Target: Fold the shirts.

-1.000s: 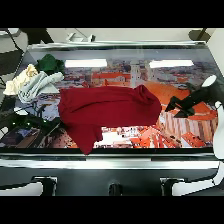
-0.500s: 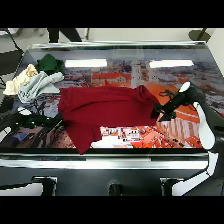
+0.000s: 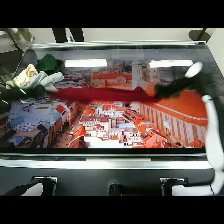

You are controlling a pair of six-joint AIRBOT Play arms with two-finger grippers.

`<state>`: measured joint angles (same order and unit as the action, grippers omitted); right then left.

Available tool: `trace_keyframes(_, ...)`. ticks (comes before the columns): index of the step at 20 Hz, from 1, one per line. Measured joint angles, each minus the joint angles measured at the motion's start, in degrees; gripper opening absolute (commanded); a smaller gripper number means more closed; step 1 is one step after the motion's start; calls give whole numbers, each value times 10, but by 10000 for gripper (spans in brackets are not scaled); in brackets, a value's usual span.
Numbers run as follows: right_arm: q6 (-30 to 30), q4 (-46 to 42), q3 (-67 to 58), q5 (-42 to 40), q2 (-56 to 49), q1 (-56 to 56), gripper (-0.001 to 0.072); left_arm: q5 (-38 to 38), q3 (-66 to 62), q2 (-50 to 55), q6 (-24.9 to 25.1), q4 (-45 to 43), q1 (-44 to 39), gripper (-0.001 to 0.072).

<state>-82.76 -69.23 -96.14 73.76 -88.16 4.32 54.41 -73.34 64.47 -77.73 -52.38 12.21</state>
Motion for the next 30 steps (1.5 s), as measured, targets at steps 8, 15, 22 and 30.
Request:
trace_keyframes(8, -12, -59, -102, -229, 382, 0, 42, -127, -248, -257, -13, -6, 0, 33)
trace_keyframes(15, -48, -88, -110, -211, 475, 0, 42, -129, -271, -301, -71, -8, 0, 32)
trace_keyframes(22, -92, -143, -105, 11, 338, 0, 42, 15, -249, -174, -94, -69, -3, 34)
trace_keyframes(30, -106, -110, -48, 21, -25, -3, 44, 45, -98, 128, -58, -89, -36, 34)
